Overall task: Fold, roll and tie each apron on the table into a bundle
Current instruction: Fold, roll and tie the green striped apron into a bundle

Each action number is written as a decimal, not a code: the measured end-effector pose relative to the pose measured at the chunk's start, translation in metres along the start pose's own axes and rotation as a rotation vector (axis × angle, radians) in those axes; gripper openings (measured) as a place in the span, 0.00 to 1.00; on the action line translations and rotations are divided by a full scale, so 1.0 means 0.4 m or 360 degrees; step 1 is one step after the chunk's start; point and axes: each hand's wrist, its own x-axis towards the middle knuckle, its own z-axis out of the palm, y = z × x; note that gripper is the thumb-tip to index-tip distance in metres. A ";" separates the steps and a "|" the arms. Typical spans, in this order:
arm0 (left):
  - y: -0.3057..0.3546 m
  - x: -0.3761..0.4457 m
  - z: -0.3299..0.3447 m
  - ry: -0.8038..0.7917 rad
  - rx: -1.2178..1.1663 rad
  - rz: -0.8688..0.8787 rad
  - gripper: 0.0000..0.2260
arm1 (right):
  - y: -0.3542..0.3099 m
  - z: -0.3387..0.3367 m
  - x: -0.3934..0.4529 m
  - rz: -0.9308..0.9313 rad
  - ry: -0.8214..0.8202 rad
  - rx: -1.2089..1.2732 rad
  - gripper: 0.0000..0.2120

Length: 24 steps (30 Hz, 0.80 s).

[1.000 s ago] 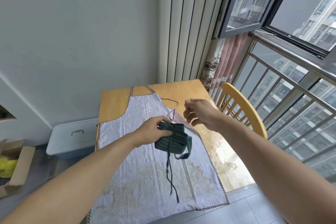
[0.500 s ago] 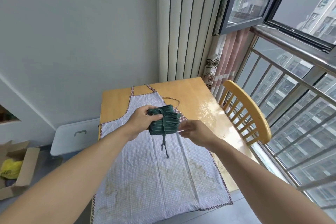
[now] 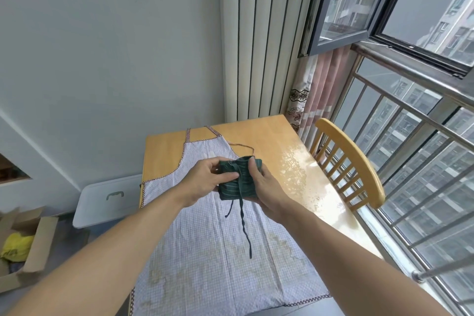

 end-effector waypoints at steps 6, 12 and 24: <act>-0.013 -0.007 0.096 0.0167 0.0168 0.0176 0.05 | -0.005 0.031 0.035 -0.0037 0.0498 0.0060 0.19; -0.018 0.002 0.130 0.0418 0.0067 0.0261 0.06 | -0.031 0.041 0.043 -0.0060 0.0591 0.0177 0.04; -0.019 0.003 0.085 0.0161 -0.0026 0.0093 0.17 | -0.047 0.037 0.030 -0.0276 0.0753 0.0024 0.07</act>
